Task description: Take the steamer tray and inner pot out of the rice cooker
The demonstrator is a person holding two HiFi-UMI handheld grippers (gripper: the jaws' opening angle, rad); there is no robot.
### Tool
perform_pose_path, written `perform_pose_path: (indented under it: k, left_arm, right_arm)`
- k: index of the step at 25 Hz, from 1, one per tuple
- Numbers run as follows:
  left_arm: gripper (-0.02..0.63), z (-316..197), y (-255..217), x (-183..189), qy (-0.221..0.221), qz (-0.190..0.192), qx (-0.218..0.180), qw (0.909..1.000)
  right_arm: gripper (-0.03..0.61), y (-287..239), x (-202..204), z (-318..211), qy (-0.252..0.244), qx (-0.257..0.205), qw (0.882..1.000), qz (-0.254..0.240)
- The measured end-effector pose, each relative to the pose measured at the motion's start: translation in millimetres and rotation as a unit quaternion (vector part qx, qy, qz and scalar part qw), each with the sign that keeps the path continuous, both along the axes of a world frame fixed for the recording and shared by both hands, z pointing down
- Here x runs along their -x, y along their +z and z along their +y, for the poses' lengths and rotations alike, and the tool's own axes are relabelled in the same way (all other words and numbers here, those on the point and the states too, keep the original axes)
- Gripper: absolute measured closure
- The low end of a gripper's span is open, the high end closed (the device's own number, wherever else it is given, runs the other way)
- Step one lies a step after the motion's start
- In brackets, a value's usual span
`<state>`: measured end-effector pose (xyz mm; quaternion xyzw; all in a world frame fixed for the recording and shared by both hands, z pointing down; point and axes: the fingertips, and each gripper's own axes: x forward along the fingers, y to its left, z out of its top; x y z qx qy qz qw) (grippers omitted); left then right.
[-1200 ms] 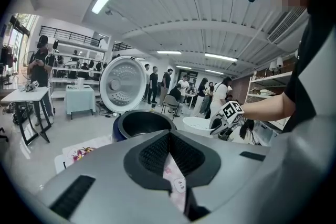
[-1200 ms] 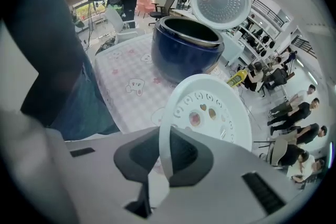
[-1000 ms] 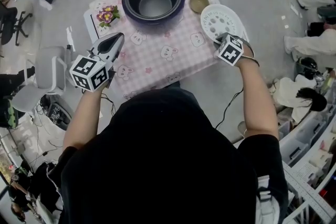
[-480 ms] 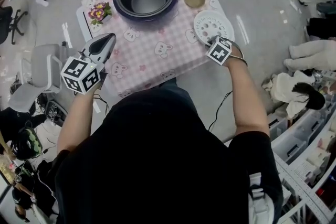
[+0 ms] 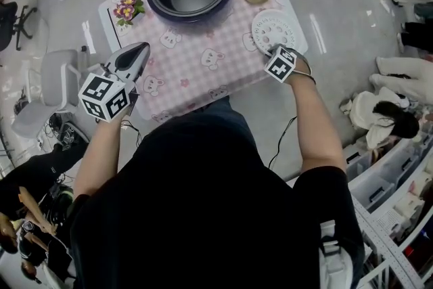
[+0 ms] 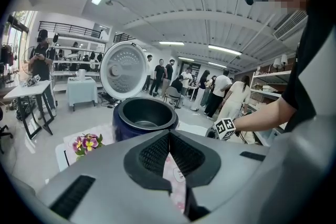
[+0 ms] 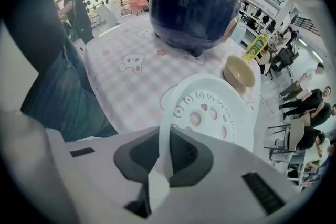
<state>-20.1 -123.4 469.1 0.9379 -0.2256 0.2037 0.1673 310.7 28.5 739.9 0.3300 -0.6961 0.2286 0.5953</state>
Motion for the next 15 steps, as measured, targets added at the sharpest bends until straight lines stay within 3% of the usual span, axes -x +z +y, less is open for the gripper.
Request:
perform_pose_path:
  k: [15]
  left_arm:
    - [0.591, 6, 8, 6, -0.024, -0.012, 0.012, 0.9996]
  right_arm:
    - [0.534, 38, 0, -5, -0.011, 0.009, 1.0, 0.015]
